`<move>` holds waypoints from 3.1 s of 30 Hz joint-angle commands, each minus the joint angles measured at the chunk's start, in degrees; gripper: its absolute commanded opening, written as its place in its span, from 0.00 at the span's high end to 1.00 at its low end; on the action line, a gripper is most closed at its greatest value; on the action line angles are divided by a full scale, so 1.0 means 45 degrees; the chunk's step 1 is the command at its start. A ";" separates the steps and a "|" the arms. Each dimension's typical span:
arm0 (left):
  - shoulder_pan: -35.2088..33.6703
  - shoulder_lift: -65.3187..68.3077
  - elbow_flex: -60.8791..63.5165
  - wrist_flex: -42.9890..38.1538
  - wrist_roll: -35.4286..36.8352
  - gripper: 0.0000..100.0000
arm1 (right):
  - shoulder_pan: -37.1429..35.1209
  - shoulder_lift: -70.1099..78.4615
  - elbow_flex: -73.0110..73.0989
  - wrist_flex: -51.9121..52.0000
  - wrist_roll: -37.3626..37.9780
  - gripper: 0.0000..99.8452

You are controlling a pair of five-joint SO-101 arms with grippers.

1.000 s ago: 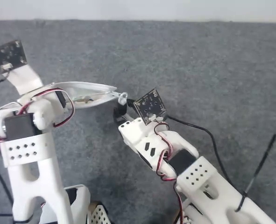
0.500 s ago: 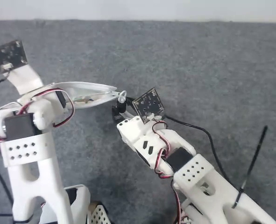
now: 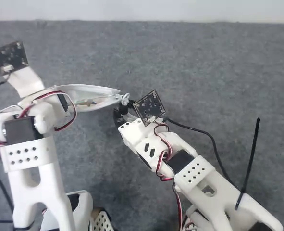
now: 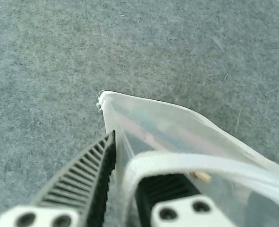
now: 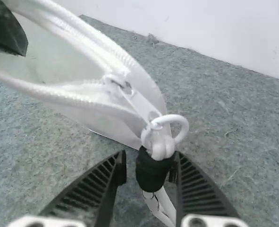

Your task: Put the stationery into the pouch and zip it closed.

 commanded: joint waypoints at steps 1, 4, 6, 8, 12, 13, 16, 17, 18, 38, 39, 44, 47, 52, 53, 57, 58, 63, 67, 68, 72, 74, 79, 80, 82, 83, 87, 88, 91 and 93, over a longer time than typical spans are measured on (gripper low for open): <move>0.0039 0.0000 0.0088 -0.0293 -0.0078 0.99 | 0.0186 -0.0088 -0.0117 -0.0225 0.0527 0.86; 0.0039 0.0000 0.0088 -0.0293 -0.0098 0.99 | 0.0186 -0.0088 -0.0117 -0.0225 0.1231 0.86; 0.0039 0.0000 0.0088 -0.0293 -0.0098 0.99 | 0.0186 -0.0088 -0.0117 -0.0225 0.1289 0.86; 0.0039 0.0000 0.0088 -0.0293 -0.0098 0.99 | 0.0186 -0.0088 -0.0117 -0.0303 0.1309 0.89; 0.0039 0.0000 0.0088 -0.0293 -0.0098 0.99 | 0.0186 -0.0068 -0.0098 -0.0694 0.1328 0.97; 0.0039 0.0000 0.0088 -0.0293 -0.0098 0.99 | 0.0205 -0.0010 -0.0098 -0.0811 0.1328 0.98; 0.0039 0.0000 0.0088 -0.0293 -0.0098 0.99 | 0.0205 -0.0068 -0.0078 -0.0830 0.1348 0.99; 0.0039 0.0000 0.0088 -0.0293 -0.0098 0.99 | 0.0205 -0.0088 -0.0020 -0.0830 0.1348 0.99; 0.0039 0.0000 0.0088 -0.0293 -0.0098 0.99 | 0.0205 -0.0107 0.0020 -0.0830 0.1446 0.99; 0.0039 -0.0020 0.0029 -0.0508 -0.0117 0.95 | -0.1631 -0.5753 0.0117 0.6750 0.6720 1.00; 0.0039 -0.0020 0.0088 -0.0586 -0.0117 0.93 | -0.1846 -0.6046 0.0117 0.7140 0.6955 1.00; 0.0078 -0.0020 0.0010 -0.0567 -0.0039 0.80 | -0.2882 -0.7140 0.0527 0.7961 0.7267 1.00; 0.0117 -0.0020 -0.0107 -0.0606 -0.0039 0.76 | -0.3253 -0.7707 0.0957 0.7961 0.7287 1.00; 0.0645 -0.0020 -0.1182 -0.0567 -0.0195 0.75 | -0.3389 -0.8293 0.1387 0.7941 0.7560 1.00; 0.1016 -0.0020 -0.1377 -0.0567 -0.0508 0.75 | -0.3389 -0.8352 0.1446 0.7941 0.7639 1.00; 0.3419 -0.0020 -0.1592 -0.0625 -0.2540 0.76 | -0.3507 -0.8840 0.1543 0.8039 0.7639 1.00; 0.4044 -0.0020 -0.1592 -0.0645 -0.3009 0.76 | -0.3507 -0.9016 0.1641 0.8059 0.7639 1.00; 0.6193 -0.0020 -0.1612 -0.0625 -0.5216 0.76 | -0.3526 -1.0598 0.2286 0.8039 0.7619 1.00; 0.7150 -0.0020 -0.1768 -0.0488 -0.6037 0.76 | -0.3526 -1.2024 0.2833 0.8000 0.7463 1.00; 0.7346 -0.0020 -0.1885 -0.0293 -0.6212 0.76 | -0.3507 -1.2278 0.2950 0.7980 0.7346 1.00; 0.7775 -0.0020 -0.2901 0.0781 -0.6759 0.76 | -0.3448 -1.2904 0.3243 0.7961 0.7306 1.00; 0.7795 -0.0020 -0.3663 0.1446 -0.6681 0.76 | -0.3429 -1.2904 0.3223 0.7980 0.7306 1.00; 0.7775 -0.0020 -0.5578 0.3575 -0.6779 0.76 | -0.3272 -1.3021 0.3223 0.8000 0.7287 1.00; 0.7775 -0.0020 -0.5890 0.3868 -0.6779 0.76 | -0.3096 -1.3021 0.3223 0.7961 0.7287 1.00; 0.7775 -0.0020 -0.6457 0.4474 -0.6779 0.76 | -0.2745 -1.3021 0.3145 0.7941 0.7267 1.00; 0.7775 -0.0020 -0.6652 0.4689 -0.6799 0.76 | -0.2549 -1.3021 0.3126 0.7941 0.7267 1.00; 0.7248 -0.0039 -0.6769 0.5099 -0.7443 0.76 | -0.1573 -1.3040 0.2676 0.7941 0.6662 1.00; 0.6877 -0.0039 -0.6769 0.5099 -0.7658 0.76 | -0.1319 -1.3040 0.2520 0.7980 0.6486 1.00; 0.5861 -0.0039 -0.6769 0.5099 -0.8459 0.76 | -0.0752 -1.3040 0.2305 0.8059 0.6349 1.00; 0.5333 -0.0039 -0.6632 0.5099 -0.9104 0.76 | -0.0518 -1.3040 0.2247 0.8020 0.6349 1.00</move>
